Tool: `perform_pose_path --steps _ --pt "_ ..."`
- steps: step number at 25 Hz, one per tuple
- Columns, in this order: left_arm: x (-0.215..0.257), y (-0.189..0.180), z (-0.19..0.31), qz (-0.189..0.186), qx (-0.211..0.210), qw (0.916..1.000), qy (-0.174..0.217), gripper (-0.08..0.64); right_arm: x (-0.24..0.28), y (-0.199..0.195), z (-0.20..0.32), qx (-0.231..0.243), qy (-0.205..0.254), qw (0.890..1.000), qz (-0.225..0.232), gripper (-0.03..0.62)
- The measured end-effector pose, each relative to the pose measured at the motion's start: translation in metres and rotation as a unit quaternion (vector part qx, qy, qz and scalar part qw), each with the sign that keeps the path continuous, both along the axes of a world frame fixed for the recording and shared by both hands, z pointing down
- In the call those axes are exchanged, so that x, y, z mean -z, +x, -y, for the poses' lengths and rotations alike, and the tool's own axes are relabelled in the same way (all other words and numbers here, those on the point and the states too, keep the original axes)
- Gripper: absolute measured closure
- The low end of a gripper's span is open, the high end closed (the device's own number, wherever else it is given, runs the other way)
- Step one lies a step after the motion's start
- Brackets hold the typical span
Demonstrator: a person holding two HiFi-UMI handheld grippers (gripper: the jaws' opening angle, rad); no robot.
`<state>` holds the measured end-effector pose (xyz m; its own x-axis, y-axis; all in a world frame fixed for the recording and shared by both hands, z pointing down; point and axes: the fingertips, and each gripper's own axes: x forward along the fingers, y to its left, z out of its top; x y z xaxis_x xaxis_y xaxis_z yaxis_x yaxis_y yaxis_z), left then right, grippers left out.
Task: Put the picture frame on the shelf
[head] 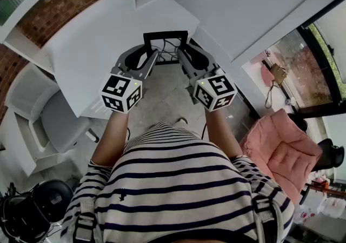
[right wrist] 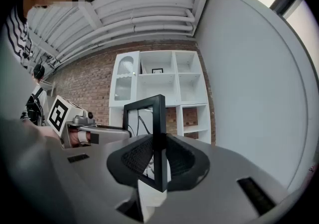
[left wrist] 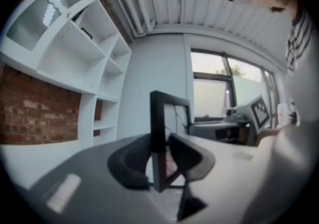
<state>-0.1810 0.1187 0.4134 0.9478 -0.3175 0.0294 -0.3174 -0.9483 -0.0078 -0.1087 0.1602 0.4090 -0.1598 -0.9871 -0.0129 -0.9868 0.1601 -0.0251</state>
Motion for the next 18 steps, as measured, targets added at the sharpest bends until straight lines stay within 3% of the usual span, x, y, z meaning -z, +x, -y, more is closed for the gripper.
perform_pose_path --steps 18 --pt "-0.001 -0.006 0.007 -0.001 0.013 0.9999 -0.004 0.443 0.001 -0.008 0.005 0.019 0.003 1.0 -0.014 0.515"
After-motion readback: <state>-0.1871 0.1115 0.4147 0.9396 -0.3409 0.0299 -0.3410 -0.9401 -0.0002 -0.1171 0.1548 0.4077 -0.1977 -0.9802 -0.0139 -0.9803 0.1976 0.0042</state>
